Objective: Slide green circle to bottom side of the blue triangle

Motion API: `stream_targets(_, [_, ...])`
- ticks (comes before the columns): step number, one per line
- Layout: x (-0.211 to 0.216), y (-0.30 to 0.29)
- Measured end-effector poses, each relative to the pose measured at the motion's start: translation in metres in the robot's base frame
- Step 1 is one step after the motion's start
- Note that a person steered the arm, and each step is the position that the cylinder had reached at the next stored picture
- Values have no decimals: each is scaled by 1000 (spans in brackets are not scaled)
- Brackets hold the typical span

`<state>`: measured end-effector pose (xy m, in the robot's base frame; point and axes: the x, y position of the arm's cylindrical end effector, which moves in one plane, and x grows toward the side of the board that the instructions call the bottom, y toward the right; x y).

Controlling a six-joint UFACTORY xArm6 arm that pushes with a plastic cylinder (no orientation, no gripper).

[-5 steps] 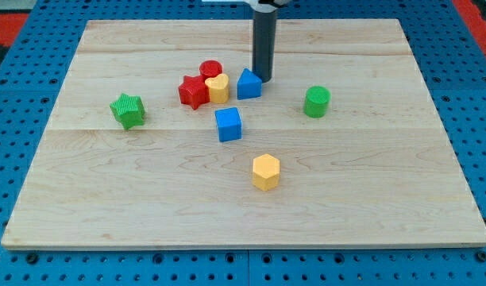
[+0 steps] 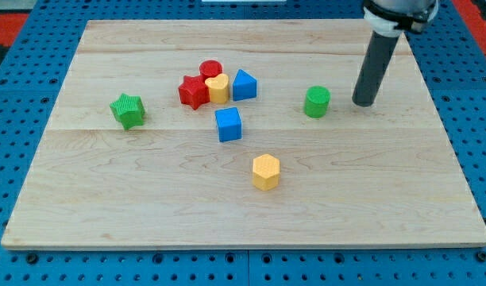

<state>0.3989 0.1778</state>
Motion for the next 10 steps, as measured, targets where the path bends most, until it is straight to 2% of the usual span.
stream_targets(5, [1, -111])
stream_targets(8, [1, -152])
stream_targets(9, [6, -148])
stream_targets(10, [43, -108])
